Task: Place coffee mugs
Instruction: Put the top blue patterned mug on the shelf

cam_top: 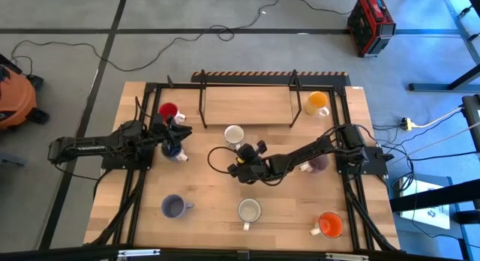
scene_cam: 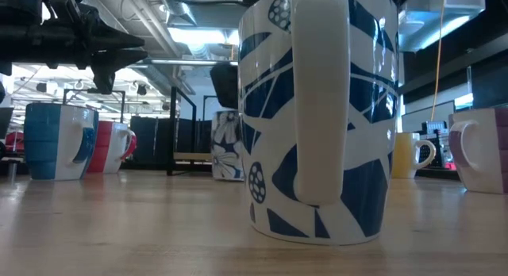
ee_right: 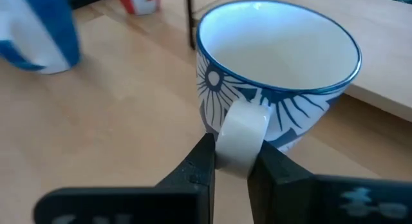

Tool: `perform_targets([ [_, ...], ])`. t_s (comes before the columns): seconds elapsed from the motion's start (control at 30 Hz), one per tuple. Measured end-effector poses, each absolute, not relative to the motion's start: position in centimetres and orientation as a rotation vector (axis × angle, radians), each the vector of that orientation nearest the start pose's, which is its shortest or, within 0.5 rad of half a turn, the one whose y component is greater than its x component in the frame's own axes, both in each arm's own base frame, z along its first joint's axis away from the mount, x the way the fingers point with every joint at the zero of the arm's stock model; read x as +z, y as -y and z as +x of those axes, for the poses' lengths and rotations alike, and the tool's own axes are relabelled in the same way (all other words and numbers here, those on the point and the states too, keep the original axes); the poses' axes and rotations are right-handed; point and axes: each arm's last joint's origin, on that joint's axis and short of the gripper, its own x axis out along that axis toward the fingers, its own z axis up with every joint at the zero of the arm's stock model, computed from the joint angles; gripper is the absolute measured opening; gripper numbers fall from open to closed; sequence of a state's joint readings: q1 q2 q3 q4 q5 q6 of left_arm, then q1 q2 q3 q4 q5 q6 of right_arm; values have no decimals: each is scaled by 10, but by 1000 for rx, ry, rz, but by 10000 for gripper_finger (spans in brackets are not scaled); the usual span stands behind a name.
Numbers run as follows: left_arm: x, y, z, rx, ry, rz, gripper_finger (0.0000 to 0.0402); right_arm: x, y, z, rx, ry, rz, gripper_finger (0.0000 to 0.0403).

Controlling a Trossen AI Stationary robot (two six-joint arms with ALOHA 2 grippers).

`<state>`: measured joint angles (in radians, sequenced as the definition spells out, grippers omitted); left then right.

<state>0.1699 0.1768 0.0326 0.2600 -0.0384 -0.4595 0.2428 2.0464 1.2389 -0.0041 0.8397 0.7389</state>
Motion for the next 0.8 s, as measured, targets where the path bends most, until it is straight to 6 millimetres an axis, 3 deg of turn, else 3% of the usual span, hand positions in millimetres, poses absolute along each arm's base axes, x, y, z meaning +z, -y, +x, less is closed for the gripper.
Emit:
perform_targets([
  [0.3, 185, -19, 106, 175, 161, -450, 102, 156, -80, 413, -764, -420, 256, 38],
  [0.5, 185, -19, 105, 175, 160, -450, 102, 178, -77, 408, -771, -399, 238, 38],
  [0.8, 185, -19, 106, 176, 158, -451, 102, 196, -60, 408, -757, -410, 233, 38],
])
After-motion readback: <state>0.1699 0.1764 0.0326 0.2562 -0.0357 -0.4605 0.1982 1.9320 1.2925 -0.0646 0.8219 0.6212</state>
